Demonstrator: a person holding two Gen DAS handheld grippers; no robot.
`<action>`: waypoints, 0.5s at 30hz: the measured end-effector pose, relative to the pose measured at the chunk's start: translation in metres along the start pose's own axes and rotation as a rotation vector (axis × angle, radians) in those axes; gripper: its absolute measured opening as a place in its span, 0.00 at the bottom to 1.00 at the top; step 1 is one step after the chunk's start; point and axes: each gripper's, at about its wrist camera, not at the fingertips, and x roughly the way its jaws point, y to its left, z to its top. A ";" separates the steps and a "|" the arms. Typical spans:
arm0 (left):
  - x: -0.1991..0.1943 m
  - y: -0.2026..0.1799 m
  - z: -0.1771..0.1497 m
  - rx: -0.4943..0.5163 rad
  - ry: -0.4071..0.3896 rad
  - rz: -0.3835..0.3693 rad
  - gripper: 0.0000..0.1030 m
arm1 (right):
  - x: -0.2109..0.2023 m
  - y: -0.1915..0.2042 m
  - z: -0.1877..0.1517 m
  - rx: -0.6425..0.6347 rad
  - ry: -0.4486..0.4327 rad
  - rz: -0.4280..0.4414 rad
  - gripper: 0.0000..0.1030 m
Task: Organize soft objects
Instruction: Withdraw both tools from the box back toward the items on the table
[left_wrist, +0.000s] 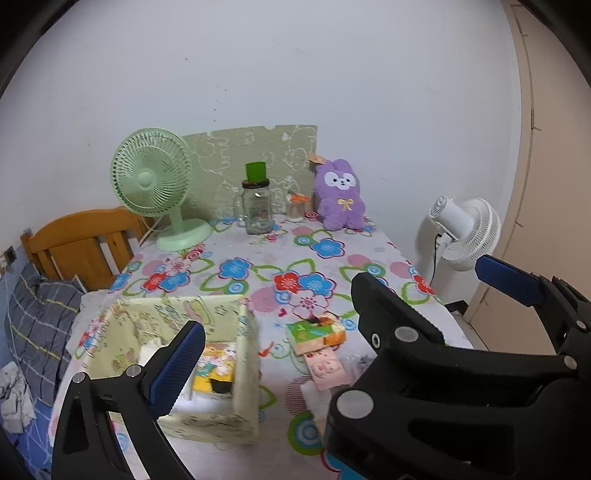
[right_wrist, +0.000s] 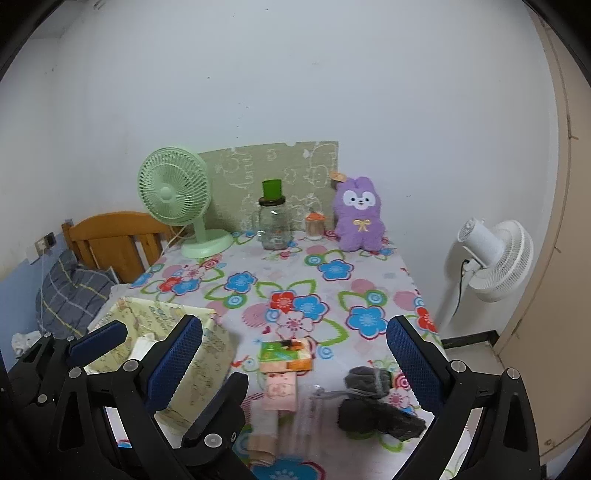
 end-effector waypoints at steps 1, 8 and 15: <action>0.002 -0.002 -0.002 -0.003 0.003 -0.006 1.00 | 0.000 -0.002 -0.001 0.001 0.001 -0.003 0.98; 0.014 -0.019 -0.013 -0.017 0.027 -0.025 1.00 | 0.006 -0.021 -0.014 0.010 0.025 -0.024 0.98; 0.030 -0.035 -0.031 -0.012 0.057 -0.037 1.00 | 0.015 -0.039 -0.036 0.035 0.042 -0.033 0.98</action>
